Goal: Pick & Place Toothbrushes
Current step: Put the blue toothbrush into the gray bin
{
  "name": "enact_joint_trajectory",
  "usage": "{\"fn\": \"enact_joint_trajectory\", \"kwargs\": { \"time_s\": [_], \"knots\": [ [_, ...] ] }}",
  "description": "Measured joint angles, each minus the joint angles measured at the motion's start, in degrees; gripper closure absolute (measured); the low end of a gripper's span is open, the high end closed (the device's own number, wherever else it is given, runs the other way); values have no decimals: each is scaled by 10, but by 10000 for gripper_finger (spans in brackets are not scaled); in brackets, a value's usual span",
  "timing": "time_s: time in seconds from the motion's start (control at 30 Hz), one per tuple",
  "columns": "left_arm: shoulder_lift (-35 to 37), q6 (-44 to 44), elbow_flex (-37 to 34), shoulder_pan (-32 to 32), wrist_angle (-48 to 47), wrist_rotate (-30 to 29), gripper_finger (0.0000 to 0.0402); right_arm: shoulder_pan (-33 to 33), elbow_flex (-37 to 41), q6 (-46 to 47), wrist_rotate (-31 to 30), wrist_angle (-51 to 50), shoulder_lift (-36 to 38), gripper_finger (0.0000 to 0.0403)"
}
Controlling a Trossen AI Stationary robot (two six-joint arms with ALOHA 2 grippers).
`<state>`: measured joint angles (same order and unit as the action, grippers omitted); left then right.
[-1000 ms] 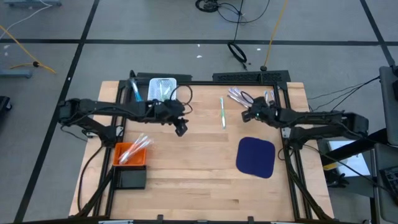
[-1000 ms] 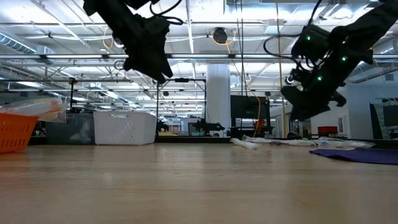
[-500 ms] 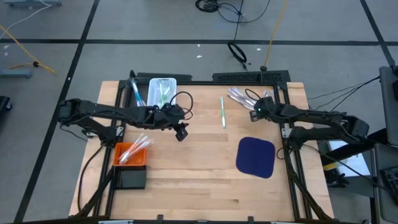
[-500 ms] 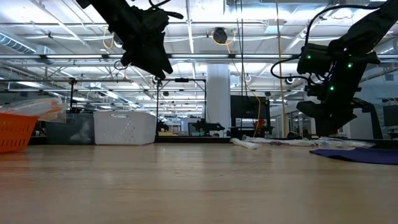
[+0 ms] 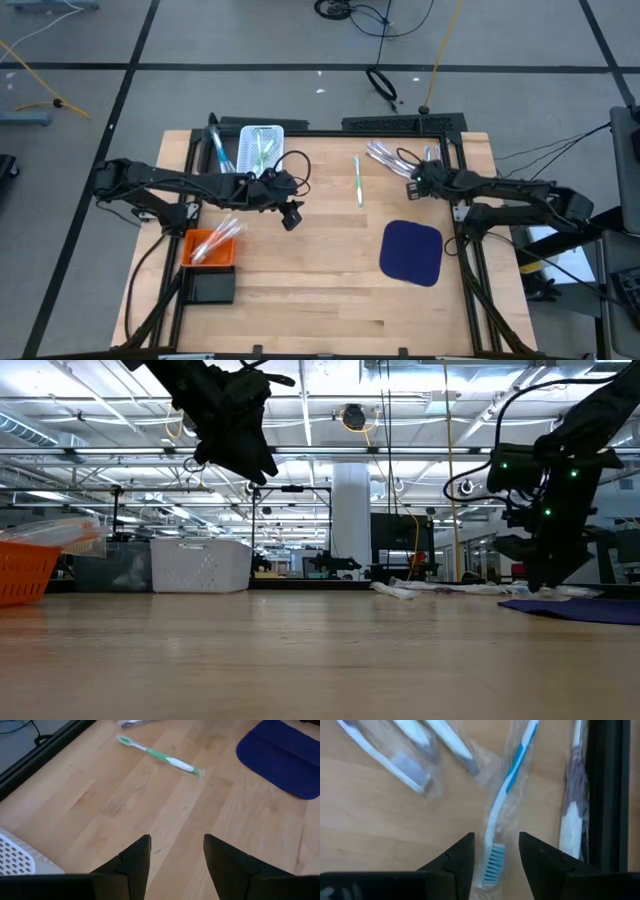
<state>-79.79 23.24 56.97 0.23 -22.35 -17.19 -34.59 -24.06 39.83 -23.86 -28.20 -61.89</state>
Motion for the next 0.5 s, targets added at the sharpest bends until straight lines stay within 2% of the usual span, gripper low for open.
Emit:
{"fn": "enact_joint_trajectory", "kwargs": {
  "time_s": [0.3,0.4,0.5],
  "knots": [
    [0,0,0,0,1,0,220,0,21,0,-1,12,0,269],
    [0,0,0,0,2,0,220,0,22,0,-1,9,0,299],
    [0,0,0,0,2,0,220,0,22,0,0,8,0,351]
  ]
}}
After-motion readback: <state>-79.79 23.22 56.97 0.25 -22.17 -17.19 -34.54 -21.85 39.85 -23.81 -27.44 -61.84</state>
